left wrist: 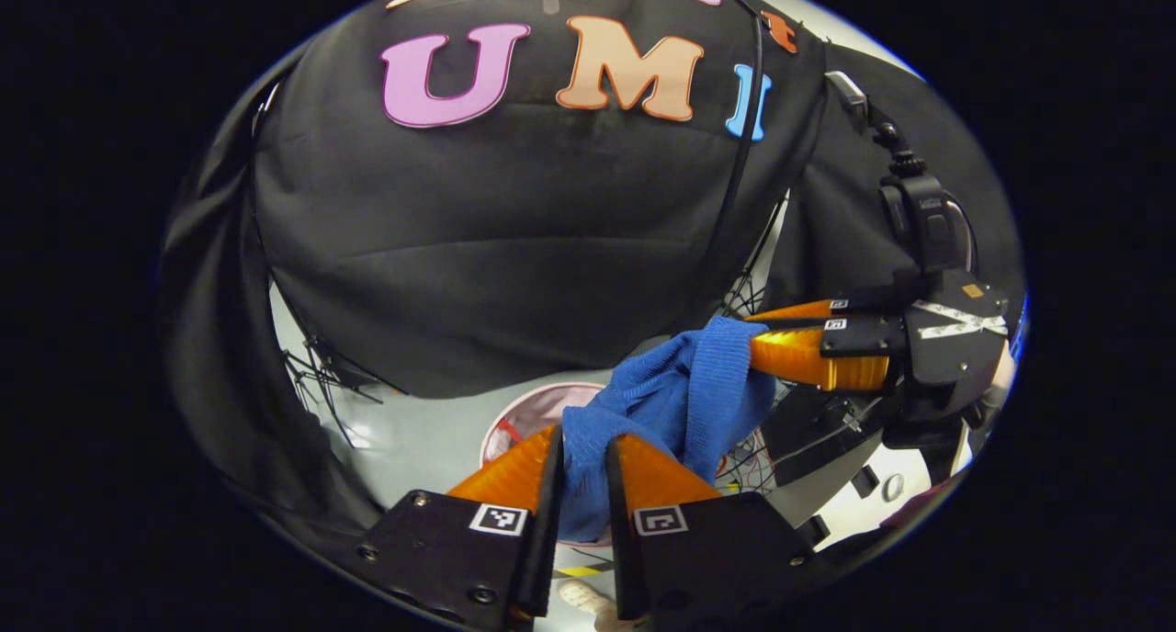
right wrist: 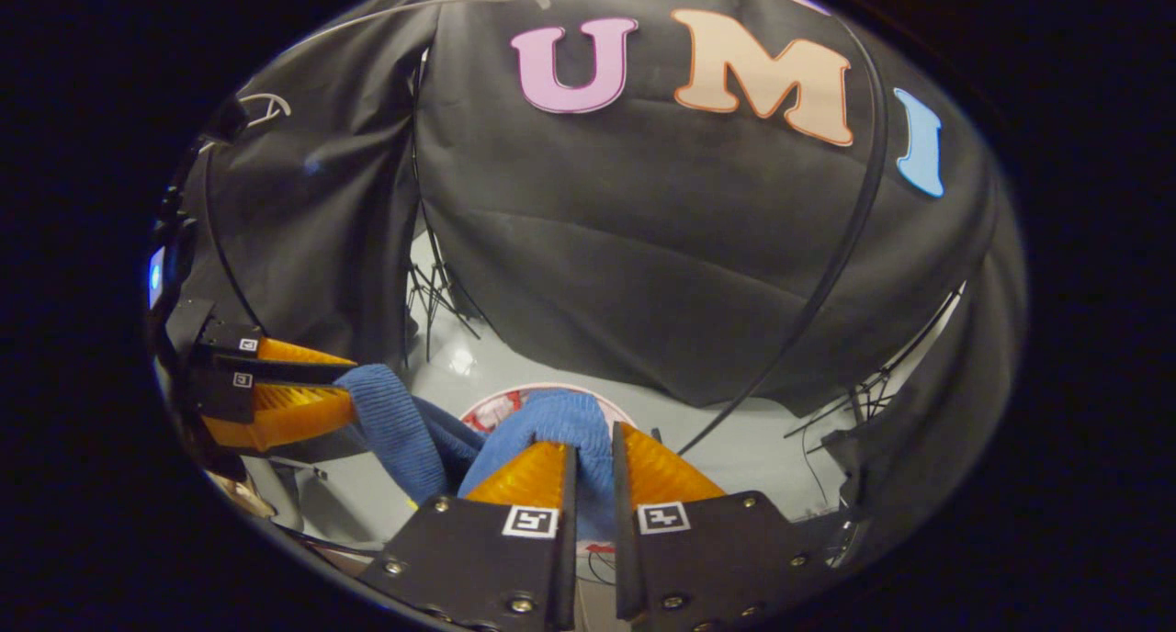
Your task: Grasp the clothes on the hanger with both hands and then place them into the laundry hamper below.
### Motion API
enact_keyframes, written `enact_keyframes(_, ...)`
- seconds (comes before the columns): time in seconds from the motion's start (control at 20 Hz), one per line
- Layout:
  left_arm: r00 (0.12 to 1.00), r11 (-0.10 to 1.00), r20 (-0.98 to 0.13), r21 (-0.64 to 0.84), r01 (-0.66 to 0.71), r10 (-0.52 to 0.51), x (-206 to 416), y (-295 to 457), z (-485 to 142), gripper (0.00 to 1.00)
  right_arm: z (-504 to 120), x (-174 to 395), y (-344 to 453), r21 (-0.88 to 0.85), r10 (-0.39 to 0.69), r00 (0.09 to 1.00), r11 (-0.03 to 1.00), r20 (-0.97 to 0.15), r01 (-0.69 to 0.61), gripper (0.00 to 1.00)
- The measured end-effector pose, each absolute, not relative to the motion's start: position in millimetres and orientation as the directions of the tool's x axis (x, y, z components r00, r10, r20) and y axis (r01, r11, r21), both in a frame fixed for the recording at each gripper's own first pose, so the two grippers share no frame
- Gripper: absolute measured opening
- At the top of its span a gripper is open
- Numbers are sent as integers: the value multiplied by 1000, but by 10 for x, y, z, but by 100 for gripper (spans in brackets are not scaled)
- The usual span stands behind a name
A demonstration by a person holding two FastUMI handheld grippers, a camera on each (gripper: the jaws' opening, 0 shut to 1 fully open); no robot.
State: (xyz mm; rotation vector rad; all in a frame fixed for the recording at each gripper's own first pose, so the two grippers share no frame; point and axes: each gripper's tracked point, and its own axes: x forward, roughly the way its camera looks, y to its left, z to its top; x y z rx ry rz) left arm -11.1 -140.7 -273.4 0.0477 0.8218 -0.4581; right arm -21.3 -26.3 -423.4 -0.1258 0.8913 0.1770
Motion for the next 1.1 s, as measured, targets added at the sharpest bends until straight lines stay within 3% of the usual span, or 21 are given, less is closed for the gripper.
enact_keyframes(0.1,598,902,-702,-155,403,-388,-102,-1436,-2720,40,-4226,-208,-269,-28,101,624,981,-775,-193,19)
enact_keyframes(0.45,622,912,-685,-165,374,-379,-23,-1360,-2748,39,-4005,-136,-257,-25,110,662,981,-741,-191,19)
enact_keyframes(1.1,754,907,-512,-146,395,-411,323,-1580,-1776,38,-2985,251,-14,-5,156,810,981,-566,-192,19)
